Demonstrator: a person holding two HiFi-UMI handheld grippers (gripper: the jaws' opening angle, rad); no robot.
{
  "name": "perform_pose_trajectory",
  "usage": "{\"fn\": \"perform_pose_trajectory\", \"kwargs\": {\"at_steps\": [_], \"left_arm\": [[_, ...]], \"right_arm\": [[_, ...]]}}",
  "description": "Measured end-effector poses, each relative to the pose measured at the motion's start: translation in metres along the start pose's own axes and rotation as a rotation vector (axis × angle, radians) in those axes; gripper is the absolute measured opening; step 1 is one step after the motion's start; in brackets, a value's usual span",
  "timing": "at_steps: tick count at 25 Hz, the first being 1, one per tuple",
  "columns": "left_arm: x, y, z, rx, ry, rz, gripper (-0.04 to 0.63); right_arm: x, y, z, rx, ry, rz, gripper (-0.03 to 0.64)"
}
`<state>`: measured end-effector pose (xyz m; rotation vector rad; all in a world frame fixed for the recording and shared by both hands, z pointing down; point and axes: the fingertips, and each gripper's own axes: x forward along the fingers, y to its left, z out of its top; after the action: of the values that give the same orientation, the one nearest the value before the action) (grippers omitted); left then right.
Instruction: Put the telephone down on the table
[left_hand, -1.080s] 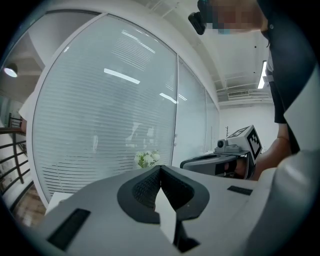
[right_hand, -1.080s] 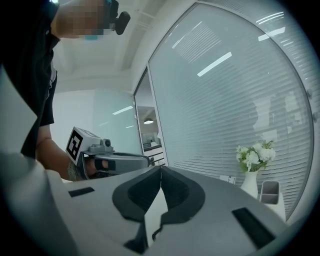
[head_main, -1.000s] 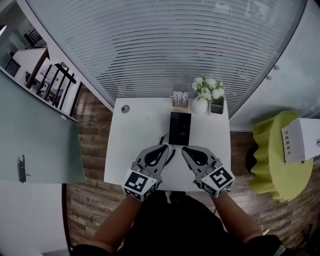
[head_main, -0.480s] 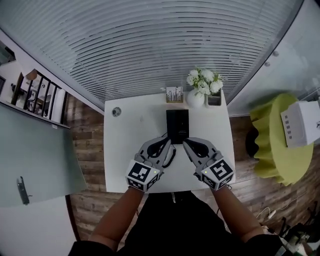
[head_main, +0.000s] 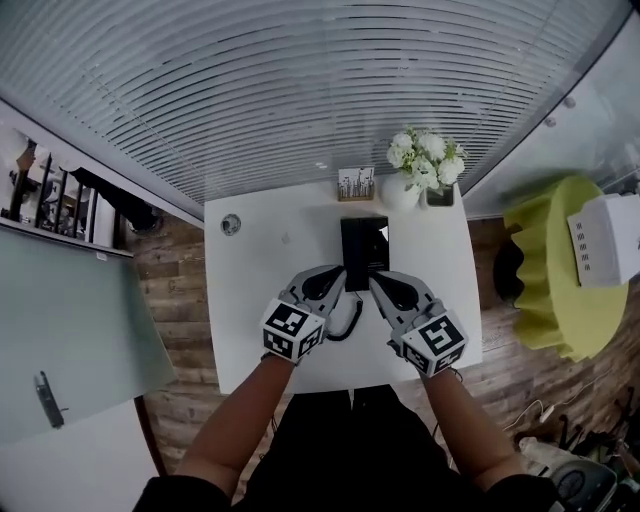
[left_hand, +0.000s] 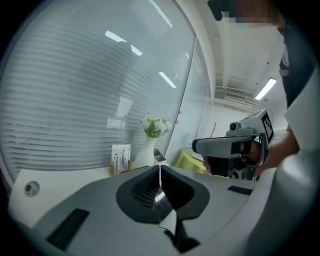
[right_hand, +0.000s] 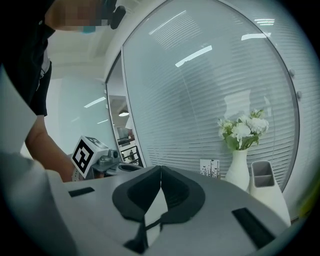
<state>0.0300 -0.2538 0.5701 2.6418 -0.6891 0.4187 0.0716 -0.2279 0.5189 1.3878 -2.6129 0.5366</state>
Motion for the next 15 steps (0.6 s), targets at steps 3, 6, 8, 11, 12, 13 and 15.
{"fn": "perform_pose_trajectory", "kwargs": {"at_steps": [3,6,8,11,12,13,15], "left_arm": [[0.013,0.016,-0.019,-0.062,0.038,-0.026,0.011],[0.025,0.030,-0.037,-0.104,0.070,-0.047,0.011],[0.032,0.040,-0.049,-0.136,0.092,-0.056,0.011],[0.042,0.052,-0.064,-0.188,0.122,-0.071,0.025],[0.045,0.054,-0.068,-0.205,0.134,-0.080,0.036],[0.049,0.057,-0.073,-0.222,0.146,-0.090,0.048],[0.057,0.060,-0.082,-0.253,0.166,-0.108,0.063]], "right_arm": [[0.013,-0.006,-0.008,0.008,0.013,-0.018,0.021],[0.023,-0.014,-0.017,0.015,0.029,-0.045,0.021],[0.029,-0.018,-0.025,0.031,0.039,-0.060,0.021],[0.035,-0.023,-0.037,0.055,0.057,-0.077,0.021],[0.036,-0.025,-0.041,0.061,0.062,-0.081,0.021],[0.037,-0.027,-0.044,0.066,0.067,-0.085,0.021],[0.039,-0.030,-0.049,0.077,0.073,-0.093,0.021]]}}
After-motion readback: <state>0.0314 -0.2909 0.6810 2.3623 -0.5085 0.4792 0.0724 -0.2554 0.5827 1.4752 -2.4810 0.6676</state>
